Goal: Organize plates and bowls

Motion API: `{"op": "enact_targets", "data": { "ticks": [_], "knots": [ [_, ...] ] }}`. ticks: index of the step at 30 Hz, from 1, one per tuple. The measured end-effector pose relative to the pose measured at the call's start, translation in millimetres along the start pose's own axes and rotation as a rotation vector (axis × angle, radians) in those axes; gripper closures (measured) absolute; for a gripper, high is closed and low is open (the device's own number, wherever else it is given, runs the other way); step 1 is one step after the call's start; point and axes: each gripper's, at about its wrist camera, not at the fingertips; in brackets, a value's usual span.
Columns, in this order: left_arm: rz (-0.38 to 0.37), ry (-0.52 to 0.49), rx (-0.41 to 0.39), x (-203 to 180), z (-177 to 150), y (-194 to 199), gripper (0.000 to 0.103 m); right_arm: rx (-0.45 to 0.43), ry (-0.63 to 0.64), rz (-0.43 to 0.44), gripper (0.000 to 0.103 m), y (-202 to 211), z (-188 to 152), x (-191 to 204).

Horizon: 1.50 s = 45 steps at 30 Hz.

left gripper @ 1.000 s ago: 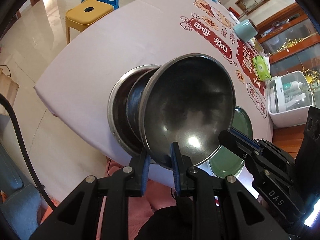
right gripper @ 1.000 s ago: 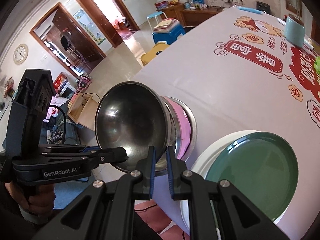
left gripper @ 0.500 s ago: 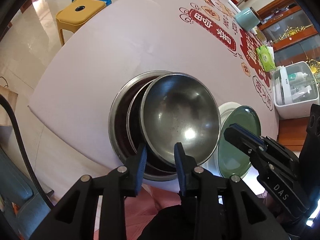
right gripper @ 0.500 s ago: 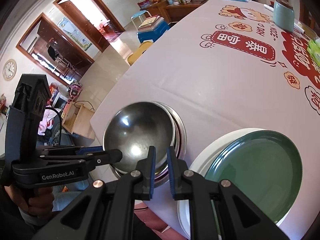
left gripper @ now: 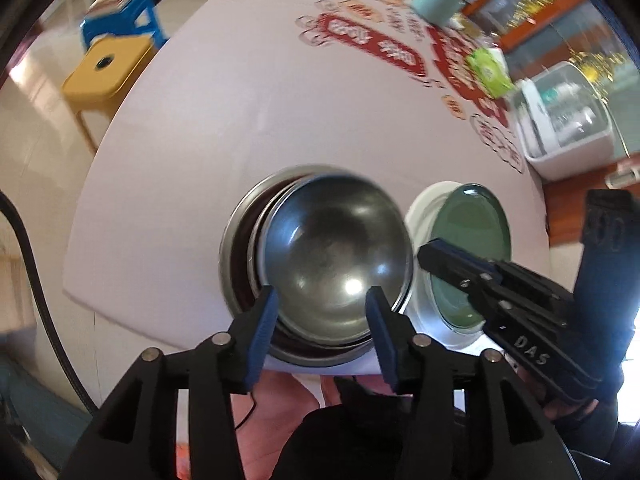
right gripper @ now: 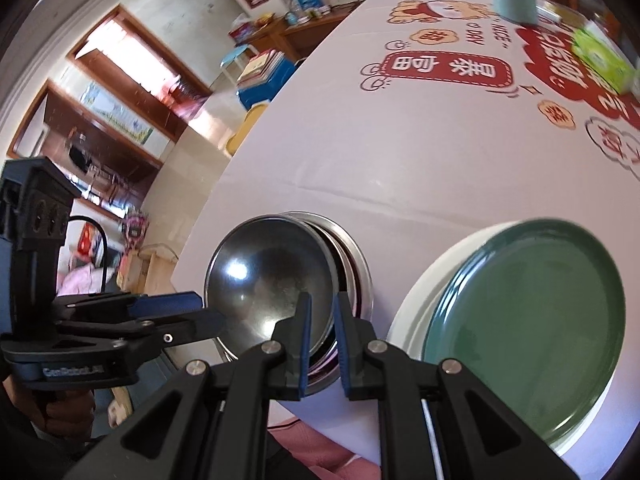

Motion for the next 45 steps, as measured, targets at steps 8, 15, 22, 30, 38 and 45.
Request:
{"op": "enact_targets", "data": {
  "ticks": [8,15,22,30,38,45],
  "knots": [
    [0.016,-0.091,-0.050,-7,7,11,0.048,-0.086,-0.062,0.003,0.087,11,-11,-7],
    [0.049,-0.109,-0.045,1,12,6,0.042,-0.087,-0.097,0.005,0.075,14,-18,-18],
    [0.077,-0.086,-0.024,17,12,-3,0.035,-0.051,-0.130,0.050,0.065,10,-24,-30],
    [0.082,-0.079,0.030,27,9,-23,0.023,0.006,-0.210,0.099,0.051,-3,-25,-44],
    [0.066,-0.085,0.096,33,9,-43,0.023,0.090,-0.302,0.180,0.042,-26,-18,-56],
    [0.006,-0.079,0.151,41,16,-59,0.023,0.162,-0.344,0.201,0.042,-45,-9,-60]
  ]
}}
Point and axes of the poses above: each gripper's, at about its wrist camera, not at the fingertips, and y roughly against the way its jaws point, x to its left, z to its top, and after that the axes turned 9 degrees about -y, right-handed
